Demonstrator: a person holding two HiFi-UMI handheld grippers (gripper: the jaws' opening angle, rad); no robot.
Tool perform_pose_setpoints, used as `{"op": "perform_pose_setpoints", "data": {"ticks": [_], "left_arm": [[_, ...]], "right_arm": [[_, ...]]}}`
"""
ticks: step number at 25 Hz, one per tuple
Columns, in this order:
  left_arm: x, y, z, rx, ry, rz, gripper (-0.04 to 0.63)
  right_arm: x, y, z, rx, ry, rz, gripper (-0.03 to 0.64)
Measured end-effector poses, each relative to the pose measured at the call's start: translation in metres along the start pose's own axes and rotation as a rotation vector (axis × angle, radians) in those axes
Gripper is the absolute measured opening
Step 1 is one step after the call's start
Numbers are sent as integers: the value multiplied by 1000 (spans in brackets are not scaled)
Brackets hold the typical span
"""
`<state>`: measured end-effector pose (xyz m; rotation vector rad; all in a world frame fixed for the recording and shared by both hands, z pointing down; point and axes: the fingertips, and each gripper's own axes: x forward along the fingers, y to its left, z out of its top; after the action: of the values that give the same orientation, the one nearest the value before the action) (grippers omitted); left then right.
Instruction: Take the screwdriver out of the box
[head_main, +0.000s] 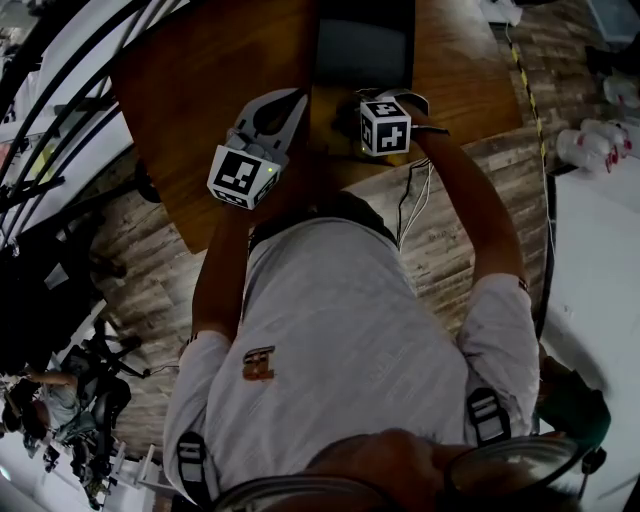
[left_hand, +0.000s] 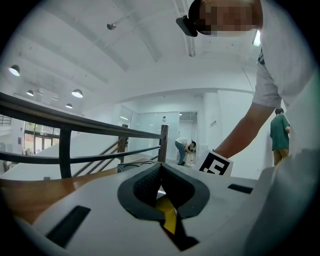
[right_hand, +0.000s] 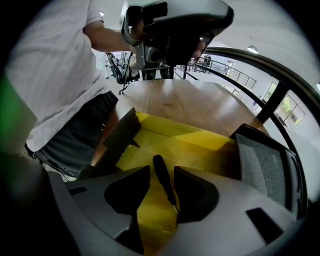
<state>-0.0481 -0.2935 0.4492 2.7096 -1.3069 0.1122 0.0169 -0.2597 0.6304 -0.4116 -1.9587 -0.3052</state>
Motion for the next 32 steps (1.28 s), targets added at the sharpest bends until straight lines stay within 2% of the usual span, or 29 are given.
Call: {"op": "perform_pose_setpoints", "data": {"ticks": [7,17,25,32], "left_arm": [[-2,1,-5,-8,-1,9,18],[-2,-6,-3,-6,7,8,18],[-8,-10,1,7,6,3,18],[-6,-17,5,19,1,-18,18]], "right_arm": [[2,3,1,10,-4,46,125],[-1,8,1,-14,-5,32,81],[-11,8,8,12,-56,-50,80],[-39,-2,19,35,-134,-175,81]]}}
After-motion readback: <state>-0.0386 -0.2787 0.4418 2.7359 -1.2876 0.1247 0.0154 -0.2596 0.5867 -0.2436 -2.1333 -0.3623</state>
